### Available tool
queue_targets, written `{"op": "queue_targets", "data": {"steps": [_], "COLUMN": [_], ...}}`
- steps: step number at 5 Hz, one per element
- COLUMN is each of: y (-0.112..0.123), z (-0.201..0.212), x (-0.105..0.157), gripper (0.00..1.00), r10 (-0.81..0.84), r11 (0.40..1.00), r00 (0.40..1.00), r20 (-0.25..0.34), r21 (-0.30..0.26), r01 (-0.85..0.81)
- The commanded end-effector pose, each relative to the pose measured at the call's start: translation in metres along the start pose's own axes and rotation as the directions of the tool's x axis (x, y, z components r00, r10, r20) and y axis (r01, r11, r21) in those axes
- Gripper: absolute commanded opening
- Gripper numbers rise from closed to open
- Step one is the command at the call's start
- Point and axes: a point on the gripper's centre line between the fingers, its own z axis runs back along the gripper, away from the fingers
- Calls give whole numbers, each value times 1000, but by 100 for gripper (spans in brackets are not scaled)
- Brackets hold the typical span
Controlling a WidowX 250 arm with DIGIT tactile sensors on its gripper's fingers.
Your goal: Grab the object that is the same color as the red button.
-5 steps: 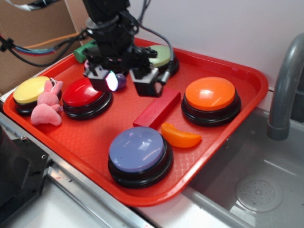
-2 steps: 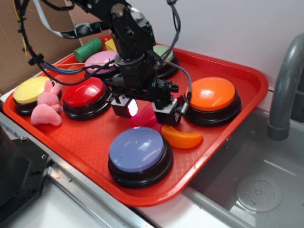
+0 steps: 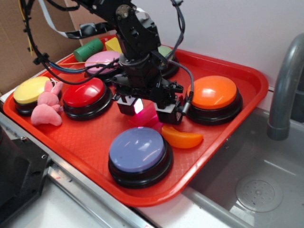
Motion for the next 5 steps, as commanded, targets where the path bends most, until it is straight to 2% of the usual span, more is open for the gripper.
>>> {"op": "queue_targets", "data": {"steps": [1, 3, 4, 5], "y": [12, 47, 69, 82], "z": [27, 109, 161, 188], "x": [7, 22, 22, 17], "gripper": [1, 0, 1, 0], "r10": [-96, -167, -171, -151], "r11": [995, 979, 978, 986], "r00": [995, 982, 983, 988], "r20": [-23, -85, -70, 27], "r21": [21, 104, 108, 72], "r01": [97, 175, 177, 149]}}
